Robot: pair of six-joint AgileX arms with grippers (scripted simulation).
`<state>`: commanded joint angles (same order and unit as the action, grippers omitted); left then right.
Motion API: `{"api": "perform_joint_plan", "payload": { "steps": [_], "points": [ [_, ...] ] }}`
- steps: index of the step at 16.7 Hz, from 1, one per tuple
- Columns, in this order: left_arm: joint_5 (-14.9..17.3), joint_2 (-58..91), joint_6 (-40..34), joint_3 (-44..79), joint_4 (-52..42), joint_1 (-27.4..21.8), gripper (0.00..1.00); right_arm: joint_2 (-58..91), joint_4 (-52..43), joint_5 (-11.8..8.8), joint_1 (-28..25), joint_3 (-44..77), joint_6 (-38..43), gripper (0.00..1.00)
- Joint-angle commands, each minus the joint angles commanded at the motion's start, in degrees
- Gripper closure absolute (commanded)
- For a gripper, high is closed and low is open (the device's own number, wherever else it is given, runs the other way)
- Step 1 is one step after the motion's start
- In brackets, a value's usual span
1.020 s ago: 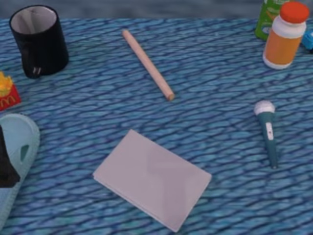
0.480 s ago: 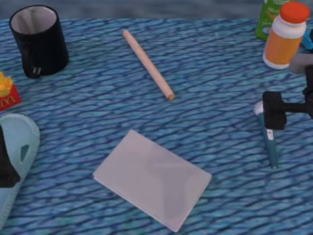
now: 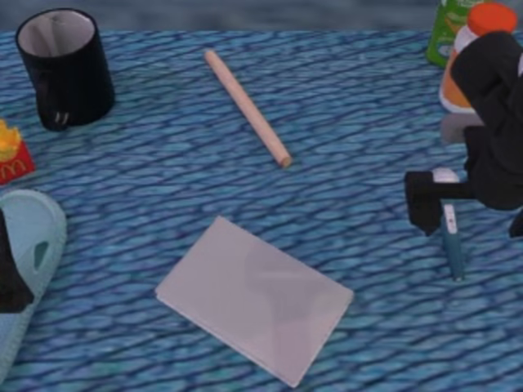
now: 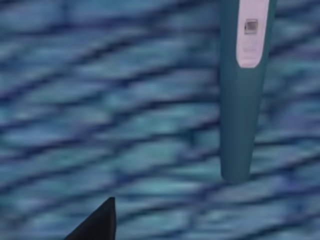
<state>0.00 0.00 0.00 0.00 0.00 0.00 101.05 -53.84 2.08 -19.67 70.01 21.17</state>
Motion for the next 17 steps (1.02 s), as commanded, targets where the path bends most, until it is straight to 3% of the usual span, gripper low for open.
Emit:
{"api": "perform_joint_plan", "payload": {
  "steps": [5, 13, 17],
  "points": [
    [0.0, 0.0, 0.0, 0.0, 0.0, 0.0, 0.00, 0.4, 1.0, 0.0, 0.3, -0.6, -0.1, 0.00],
    [0.0, 0.0, 0.0, 0.0, 0.0, 0.0, 0.00, 10.6, 19.3, 0.0, 0.5, -8.4, -0.3, 0.00],
    [0.0, 0.0, 0.0, 0.0, 0.0, 0.0, 0.00, 12.1, 21.5, 0.0, 0.5, -9.3, -0.3, 0.00]
  ]
}}
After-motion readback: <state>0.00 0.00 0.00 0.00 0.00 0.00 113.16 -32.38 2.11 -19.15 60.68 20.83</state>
